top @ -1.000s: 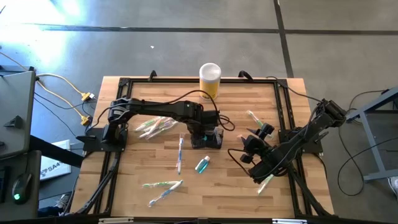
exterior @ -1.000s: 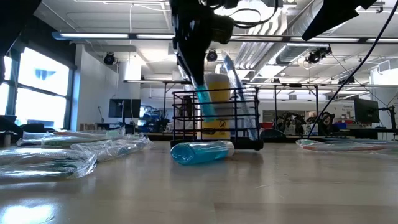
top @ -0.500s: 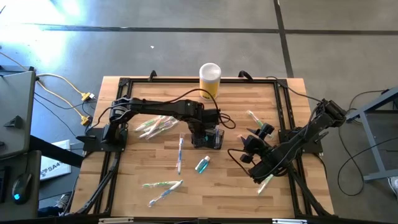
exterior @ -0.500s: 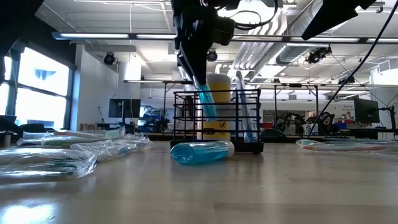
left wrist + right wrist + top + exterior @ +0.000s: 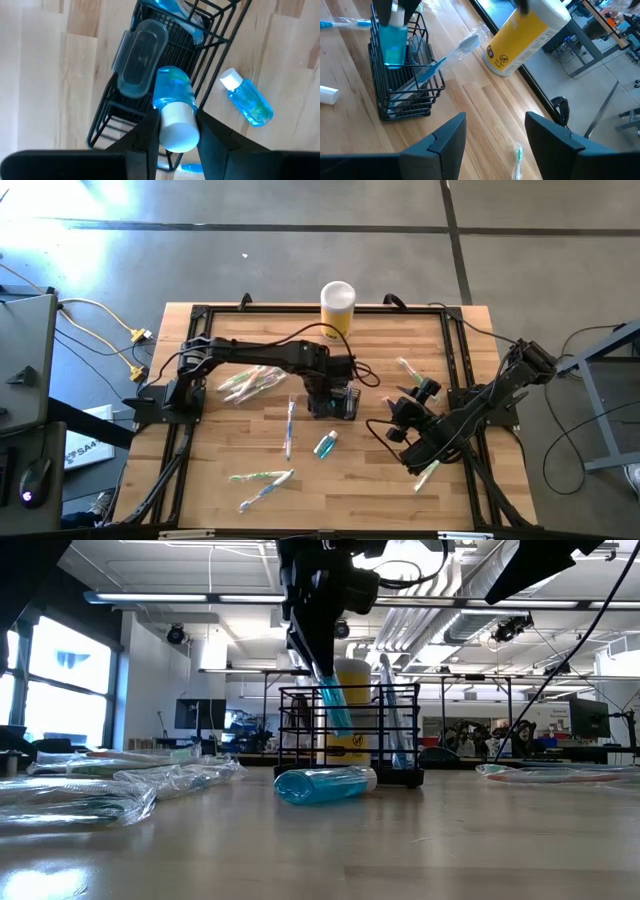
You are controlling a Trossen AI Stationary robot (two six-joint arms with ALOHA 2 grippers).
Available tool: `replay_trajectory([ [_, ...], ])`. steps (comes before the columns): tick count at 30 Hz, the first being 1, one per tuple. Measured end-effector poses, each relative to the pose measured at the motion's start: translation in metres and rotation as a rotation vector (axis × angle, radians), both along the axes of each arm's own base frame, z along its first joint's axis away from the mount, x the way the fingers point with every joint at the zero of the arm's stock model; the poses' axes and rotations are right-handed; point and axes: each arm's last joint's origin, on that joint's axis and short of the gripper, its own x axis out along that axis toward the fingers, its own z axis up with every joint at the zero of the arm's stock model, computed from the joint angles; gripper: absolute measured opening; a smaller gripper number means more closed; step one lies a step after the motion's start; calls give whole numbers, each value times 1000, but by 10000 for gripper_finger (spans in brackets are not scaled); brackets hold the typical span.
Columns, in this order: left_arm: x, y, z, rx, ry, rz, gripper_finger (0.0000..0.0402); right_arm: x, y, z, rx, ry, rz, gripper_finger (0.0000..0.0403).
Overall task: Pick & Place toothbrushing station
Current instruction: Put the right blue mouthwash into the wire organizer
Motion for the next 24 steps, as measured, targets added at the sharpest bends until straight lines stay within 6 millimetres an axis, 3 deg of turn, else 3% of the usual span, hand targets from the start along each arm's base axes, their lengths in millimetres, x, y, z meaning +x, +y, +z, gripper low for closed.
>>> replay_trajectory([
  [6, 5, 5, -11, -14, 17, 7, 96, 0, 0, 0, -2, -1, 0, 195],
  [24, 7, 12, -13, -54, 14, 15, 97, 0, 0, 0, -2, -2, 0, 195],
])
